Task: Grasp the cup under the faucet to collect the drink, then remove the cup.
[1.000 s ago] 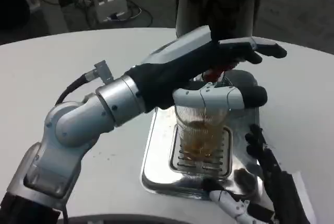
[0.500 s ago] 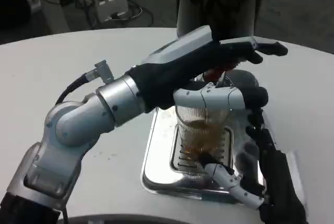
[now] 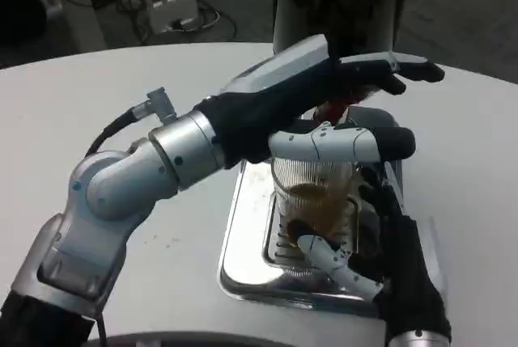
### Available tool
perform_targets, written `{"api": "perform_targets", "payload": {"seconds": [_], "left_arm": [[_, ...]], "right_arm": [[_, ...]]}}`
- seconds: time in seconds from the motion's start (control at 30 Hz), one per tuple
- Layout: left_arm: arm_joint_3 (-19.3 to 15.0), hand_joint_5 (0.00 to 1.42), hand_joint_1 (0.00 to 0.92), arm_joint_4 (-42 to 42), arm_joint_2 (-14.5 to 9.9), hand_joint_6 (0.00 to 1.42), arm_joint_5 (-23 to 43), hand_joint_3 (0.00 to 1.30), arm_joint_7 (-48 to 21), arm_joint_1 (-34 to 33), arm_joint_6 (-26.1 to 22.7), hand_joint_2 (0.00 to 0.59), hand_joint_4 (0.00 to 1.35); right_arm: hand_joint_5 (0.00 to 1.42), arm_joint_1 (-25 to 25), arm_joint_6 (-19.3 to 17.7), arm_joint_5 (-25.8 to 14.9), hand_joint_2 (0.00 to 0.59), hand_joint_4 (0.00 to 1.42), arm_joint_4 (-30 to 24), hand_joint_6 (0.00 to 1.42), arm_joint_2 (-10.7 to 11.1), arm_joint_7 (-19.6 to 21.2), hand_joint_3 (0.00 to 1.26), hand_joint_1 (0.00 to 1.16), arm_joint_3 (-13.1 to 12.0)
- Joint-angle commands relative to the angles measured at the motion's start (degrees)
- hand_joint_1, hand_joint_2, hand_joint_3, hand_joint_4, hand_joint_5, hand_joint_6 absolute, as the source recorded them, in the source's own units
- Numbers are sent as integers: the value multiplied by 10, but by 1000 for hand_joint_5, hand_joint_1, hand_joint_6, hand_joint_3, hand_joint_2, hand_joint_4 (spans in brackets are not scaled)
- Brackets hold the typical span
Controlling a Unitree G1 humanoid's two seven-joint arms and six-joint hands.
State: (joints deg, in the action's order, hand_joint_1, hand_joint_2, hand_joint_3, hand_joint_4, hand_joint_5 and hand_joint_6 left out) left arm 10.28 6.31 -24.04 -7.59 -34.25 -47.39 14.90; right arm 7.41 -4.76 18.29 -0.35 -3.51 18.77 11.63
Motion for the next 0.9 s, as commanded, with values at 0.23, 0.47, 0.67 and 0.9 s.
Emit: {"api": "perform_targets", "payload": {"seconds": [0.23,0.47,0.67,0.9], "left_arm": [[9,197,0,22,-11,156,-10,229,-13,-5,3,11,145],[8,197,0,31,-10,156,-8,229,-12,-11,5,11,146],[5,197,0,40,-13,156,-8,229,-11,-15,7,11,149],[2,197,0,42,-16,156,-6,229,-11,-16,8,11,155]], "right_arm": [[129,54,-4,-10,152,84,45,196,-40,32,44,768,-1],[133,70,-12,-9,152,94,73,208,-41,49,47,771,9],[143,83,-12,-6,152,104,93,211,-48,67,56,772,13],[146,92,-17,-3,158,115,116,225,-49,83,71,772,20]]}}
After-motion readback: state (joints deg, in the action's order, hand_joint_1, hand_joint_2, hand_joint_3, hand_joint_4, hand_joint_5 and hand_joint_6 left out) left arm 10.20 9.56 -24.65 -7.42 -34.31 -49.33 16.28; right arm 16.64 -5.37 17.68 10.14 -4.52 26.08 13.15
